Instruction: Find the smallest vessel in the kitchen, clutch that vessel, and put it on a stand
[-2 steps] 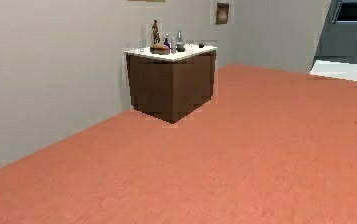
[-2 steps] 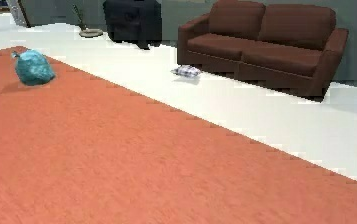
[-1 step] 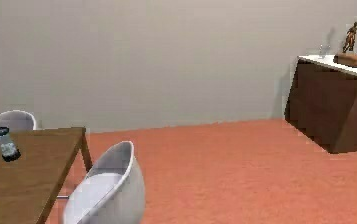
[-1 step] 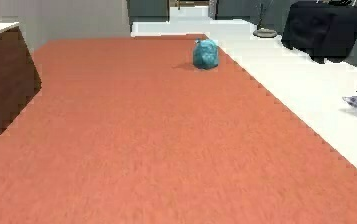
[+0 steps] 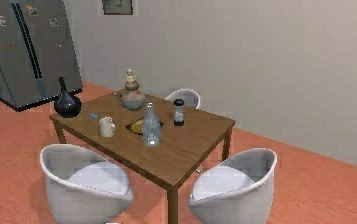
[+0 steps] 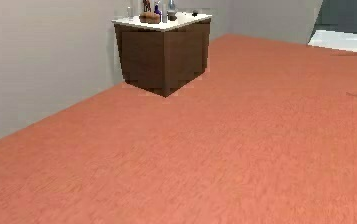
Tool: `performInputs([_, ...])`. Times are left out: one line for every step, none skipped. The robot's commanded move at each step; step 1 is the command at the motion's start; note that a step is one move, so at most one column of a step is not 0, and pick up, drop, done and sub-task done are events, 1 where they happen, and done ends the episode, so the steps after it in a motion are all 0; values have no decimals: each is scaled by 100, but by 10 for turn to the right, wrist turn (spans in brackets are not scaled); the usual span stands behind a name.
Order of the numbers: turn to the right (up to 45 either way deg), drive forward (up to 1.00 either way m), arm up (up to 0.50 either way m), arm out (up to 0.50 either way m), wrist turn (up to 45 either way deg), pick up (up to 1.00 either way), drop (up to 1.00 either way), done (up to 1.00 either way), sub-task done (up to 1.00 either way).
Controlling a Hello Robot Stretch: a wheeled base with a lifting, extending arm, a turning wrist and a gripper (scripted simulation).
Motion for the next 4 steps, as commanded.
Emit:
performInputs([-90, 0, 0, 0, 0, 0, 0, 0, 0])
performInputs([0, 50, 0, 0, 0, 0, 0, 0, 0])
performInputs([-450, 0, 0, 0, 0, 0, 0, 0, 0])
performInputs([-450, 0, 0, 0, 0, 0, 0, 0, 0])
